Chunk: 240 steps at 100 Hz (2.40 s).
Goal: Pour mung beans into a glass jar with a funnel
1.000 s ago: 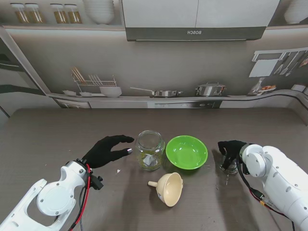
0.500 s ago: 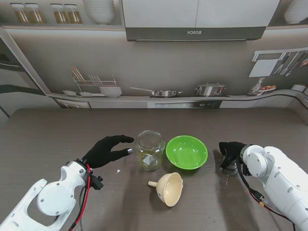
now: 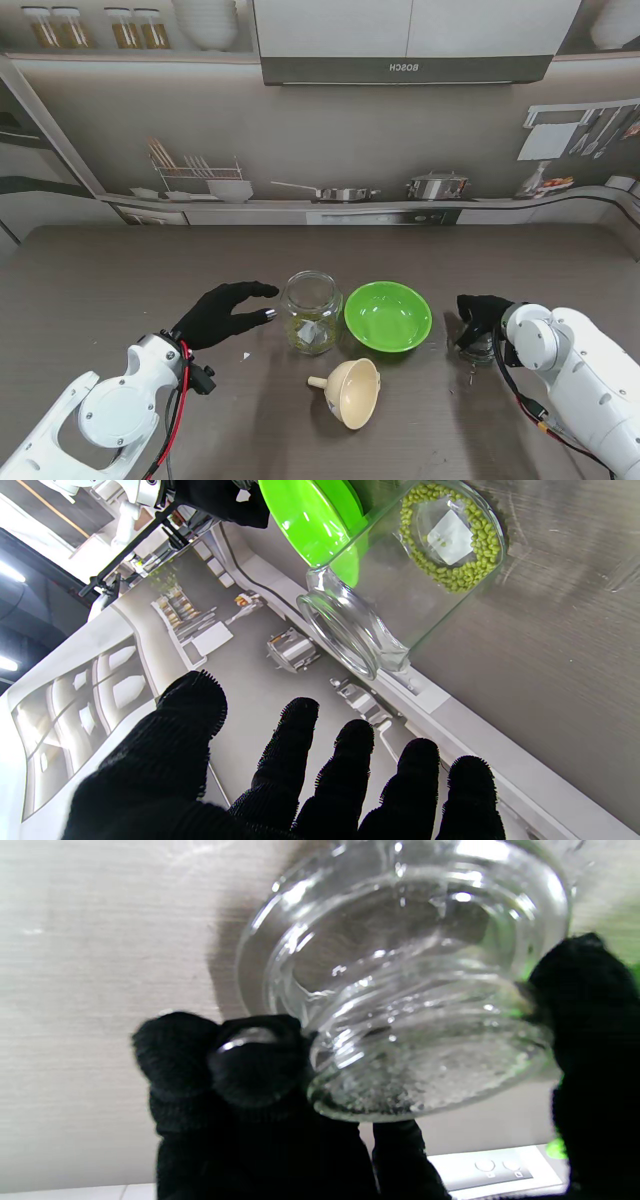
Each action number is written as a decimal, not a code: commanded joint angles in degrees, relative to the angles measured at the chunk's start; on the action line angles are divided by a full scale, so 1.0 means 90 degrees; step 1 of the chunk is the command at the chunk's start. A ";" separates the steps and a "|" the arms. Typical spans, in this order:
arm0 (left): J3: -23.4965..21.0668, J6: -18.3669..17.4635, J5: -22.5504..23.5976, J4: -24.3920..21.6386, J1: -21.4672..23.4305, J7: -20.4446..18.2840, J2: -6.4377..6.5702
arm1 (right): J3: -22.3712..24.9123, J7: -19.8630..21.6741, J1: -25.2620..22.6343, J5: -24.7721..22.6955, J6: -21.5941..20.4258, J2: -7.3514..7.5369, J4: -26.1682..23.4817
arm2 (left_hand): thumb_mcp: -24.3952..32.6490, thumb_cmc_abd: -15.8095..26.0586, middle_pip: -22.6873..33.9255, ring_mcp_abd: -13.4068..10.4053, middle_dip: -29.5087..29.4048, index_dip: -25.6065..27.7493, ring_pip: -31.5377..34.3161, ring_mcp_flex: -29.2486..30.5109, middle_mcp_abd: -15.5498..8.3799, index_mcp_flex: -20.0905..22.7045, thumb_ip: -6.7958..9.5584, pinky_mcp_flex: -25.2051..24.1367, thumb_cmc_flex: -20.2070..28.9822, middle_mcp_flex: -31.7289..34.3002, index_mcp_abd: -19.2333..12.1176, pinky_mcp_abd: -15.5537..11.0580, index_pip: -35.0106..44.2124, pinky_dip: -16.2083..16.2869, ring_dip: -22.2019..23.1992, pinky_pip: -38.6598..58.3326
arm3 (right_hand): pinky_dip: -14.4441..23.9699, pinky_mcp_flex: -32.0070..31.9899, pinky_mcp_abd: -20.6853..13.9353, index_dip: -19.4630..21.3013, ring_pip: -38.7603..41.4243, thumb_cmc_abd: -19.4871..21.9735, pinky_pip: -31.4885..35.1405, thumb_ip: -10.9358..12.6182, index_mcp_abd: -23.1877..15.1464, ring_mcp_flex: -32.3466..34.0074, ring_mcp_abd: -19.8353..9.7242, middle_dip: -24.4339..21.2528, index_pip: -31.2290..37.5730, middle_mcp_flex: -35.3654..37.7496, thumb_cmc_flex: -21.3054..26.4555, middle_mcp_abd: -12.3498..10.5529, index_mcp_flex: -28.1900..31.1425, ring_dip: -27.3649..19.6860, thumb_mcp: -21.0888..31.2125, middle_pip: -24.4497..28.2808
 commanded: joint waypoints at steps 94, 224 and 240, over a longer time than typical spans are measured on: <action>-0.0011 0.0083 -0.0013 -0.0004 0.0012 -0.0137 -0.0008 | 0.0315 0.0356 -0.0379 0.0004 0.0028 -0.0072 -0.0272 | -0.0125 0.0275 -0.0068 0.0018 -0.0016 0.0029 -0.0027 0.0162 0.0012 0.0094 0.0231 -0.0077 0.0082 0.0021 0.0012 -0.0023 0.0003 0.0089 0.0030 -0.0191 | -0.0036 0.0322 -0.0632 -0.0453 0.1048 0.1113 0.0142 0.0154 0.0153 0.0332 -0.2359 -0.0150 -0.0288 0.0446 0.2638 -0.0944 0.0995 0.0234 0.2094 -0.0637; -0.0035 0.0122 -0.0004 0.0009 0.0010 -0.0135 -0.0010 | 0.0574 0.0637 -0.0287 0.0261 0.0426 -0.0103 -0.0663 | -0.0119 0.0271 -0.0069 0.0023 -0.0017 0.0024 -0.0027 0.0165 0.0017 0.0070 0.0231 -0.0084 0.0086 0.0012 0.0009 -0.0026 -0.0007 0.0092 0.0032 -0.0193 | -0.0046 0.0350 -0.0641 -0.0540 0.1147 0.0969 0.0242 0.0155 0.0123 0.0330 -0.2367 -0.0116 -0.0263 0.0584 0.2610 -0.0910 0.1114 0.0296 0.2249 -0.0717; -0.0040 0.0125 -0.0001 0.0016 0.0012 -0.0133 -0.0010 | 0.0627 0.0663 -0.0305 0.0272 0.0476 -0.0107 -0.0748 | -0.0118 0.0277 -0.0068 0.0025 -0.0017 0.0026 -0.0027 0.0164 0.0008 0.0093 0.0230 -0.0083 0.0084 0.0014 0.0011 -0.0026 0.0001 0.0092 0.0033 -0.0193 | -0.0047 0.0356 -0.0635 -0.0548 0.1157 0.0954 0.0252 0.0155 0.0127 0.0331 -0.2367 -0.0115 -0.0264 0.0587 0.2603 -0.0910 0.1121 0.0301 0.2256 -0.0719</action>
